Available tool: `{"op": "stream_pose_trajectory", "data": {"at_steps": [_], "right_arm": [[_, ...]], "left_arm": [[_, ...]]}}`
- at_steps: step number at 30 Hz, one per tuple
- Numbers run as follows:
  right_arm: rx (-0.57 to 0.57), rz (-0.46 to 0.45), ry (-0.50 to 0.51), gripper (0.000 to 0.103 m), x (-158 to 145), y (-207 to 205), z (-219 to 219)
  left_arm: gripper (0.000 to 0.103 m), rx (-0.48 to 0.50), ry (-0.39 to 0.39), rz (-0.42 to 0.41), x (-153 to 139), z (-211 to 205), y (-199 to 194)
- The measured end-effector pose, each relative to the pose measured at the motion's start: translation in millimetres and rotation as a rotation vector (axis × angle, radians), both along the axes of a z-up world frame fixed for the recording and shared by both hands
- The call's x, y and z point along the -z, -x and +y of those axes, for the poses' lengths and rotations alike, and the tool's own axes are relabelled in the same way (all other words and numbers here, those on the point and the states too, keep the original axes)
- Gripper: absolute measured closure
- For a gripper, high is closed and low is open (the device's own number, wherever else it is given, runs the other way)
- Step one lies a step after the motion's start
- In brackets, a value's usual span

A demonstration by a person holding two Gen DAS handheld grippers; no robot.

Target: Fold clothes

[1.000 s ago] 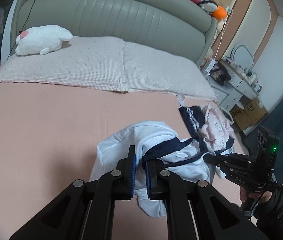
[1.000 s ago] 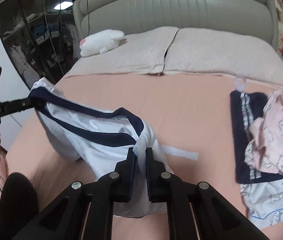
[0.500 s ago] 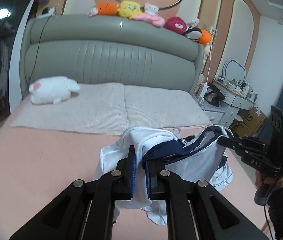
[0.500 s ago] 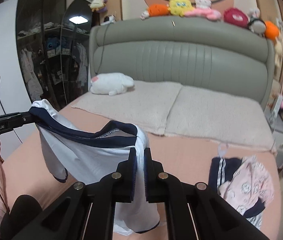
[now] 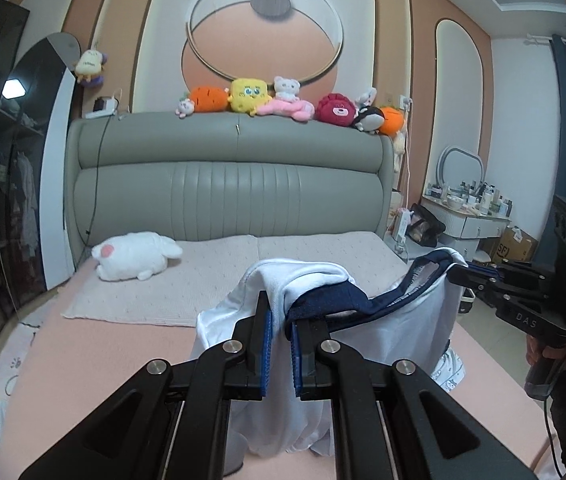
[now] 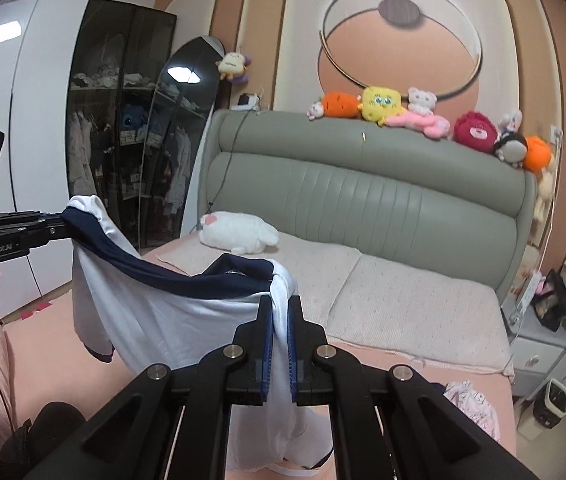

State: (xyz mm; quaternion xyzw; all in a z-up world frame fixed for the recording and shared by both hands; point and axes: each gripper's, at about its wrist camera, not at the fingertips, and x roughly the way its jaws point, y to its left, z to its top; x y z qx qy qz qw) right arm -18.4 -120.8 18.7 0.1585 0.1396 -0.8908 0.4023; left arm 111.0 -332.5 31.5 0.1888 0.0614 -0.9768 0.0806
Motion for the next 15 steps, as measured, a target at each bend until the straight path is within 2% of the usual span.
{"op": "stream_pose_trajectory", "data": {"at_steps": [5, 12, 15], "right_arm": [[-0.021, -0.005, 0.004, 0.100, -21, -17, 1], [-0.034, 0.046, -0.012, 0.100, -53, -34, -3], [-0.044, 0.074, -0.007, 0.100, -64, -40, -3]], "left_arm": [[0.096, -0.006, 0.037, 0.006, -22, 7, -17], [0.096, -0.017, 0.125, 0.016, -53, 14, -27], [0.096, -0.019, 0.137, 0.031, -60, 18, -37]]}}
